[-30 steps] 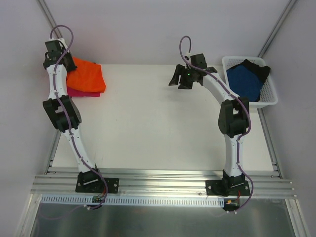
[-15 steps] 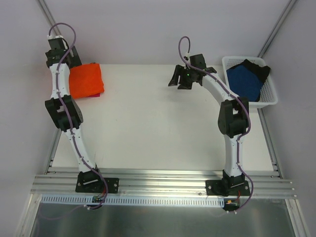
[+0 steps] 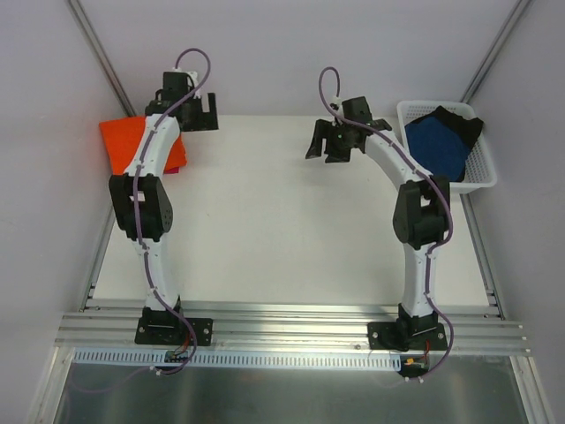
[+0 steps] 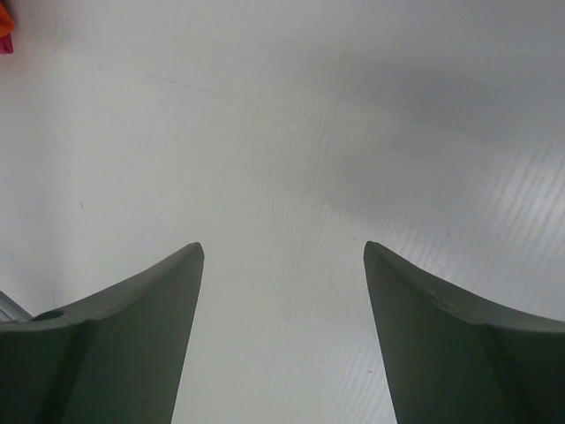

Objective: Fold and stack the t-shirts
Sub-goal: Neatly place the folded tshirt to the corner

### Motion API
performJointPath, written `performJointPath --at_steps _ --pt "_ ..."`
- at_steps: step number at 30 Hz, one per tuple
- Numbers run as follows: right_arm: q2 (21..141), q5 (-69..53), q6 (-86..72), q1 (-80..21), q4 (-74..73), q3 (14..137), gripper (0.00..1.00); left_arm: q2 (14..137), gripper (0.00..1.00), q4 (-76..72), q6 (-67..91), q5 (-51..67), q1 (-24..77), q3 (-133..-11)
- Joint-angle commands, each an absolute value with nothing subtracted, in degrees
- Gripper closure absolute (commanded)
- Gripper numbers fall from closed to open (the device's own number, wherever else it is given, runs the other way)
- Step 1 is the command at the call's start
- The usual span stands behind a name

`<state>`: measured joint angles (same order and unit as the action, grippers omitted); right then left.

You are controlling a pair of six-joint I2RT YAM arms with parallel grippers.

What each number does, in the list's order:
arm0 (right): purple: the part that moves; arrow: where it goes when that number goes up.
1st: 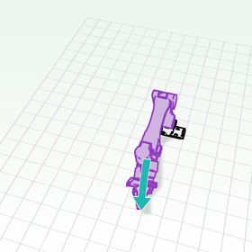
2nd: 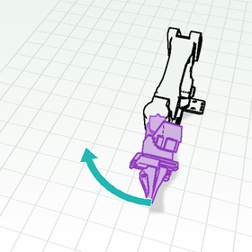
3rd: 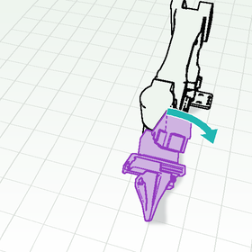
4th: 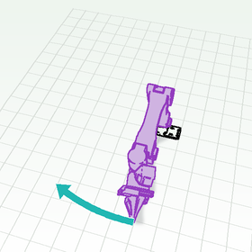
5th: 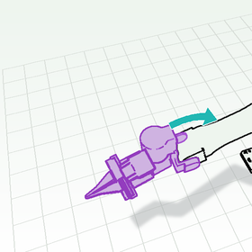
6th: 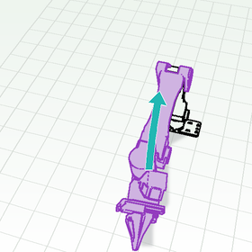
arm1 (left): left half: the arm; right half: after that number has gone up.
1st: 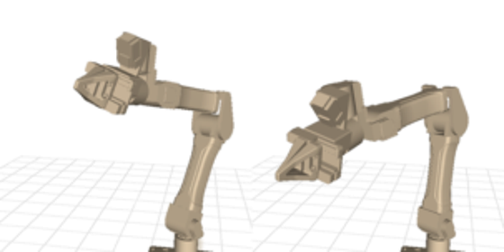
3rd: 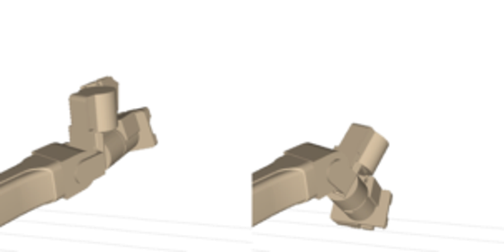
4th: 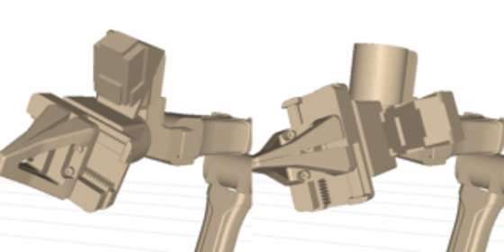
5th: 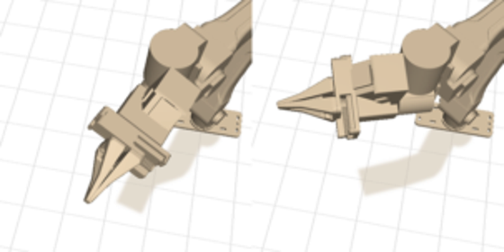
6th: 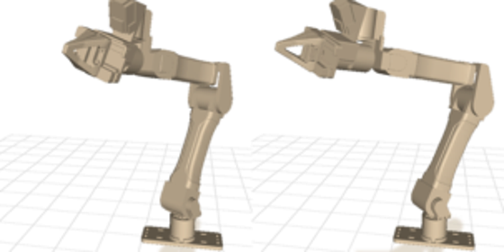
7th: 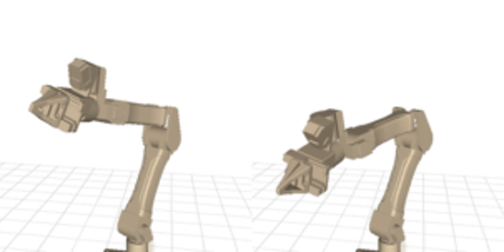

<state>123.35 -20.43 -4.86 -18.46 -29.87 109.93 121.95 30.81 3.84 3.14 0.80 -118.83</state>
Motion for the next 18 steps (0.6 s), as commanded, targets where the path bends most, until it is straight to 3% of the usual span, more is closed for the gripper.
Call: performJointPath --at_steps 1,7,11,14,18 --pt "115.41 -20.3 1.04 -14.34 -34.71 114.6 0.22 114.09 0.01 33.05 9.04 13.17 7.01 -114.97" --pt "106.02 -7.84 5.53 -8.18 -42.17 113.47 0.2 107.94 0.01 32.87 5.46 5.99 14.76 -113.03" --pt "104.77 6.04 8.35 -8.09 -57.0 117.77 0.13 104.33 0.01 31.65 1.51 -1.82 16.61 -111.54" --pt "98.3 13.87 9.14 -8.17 -53.74 110.42 0.11 101.18 0.01 29.8 2.28 -10.0 16.61 -109.43" --pt "92.48 18.1 9.67 -9.14 -48.96 101.52 0.09 98.8 0.01 29.44 6.23 -12.04 16.79 -107.05"
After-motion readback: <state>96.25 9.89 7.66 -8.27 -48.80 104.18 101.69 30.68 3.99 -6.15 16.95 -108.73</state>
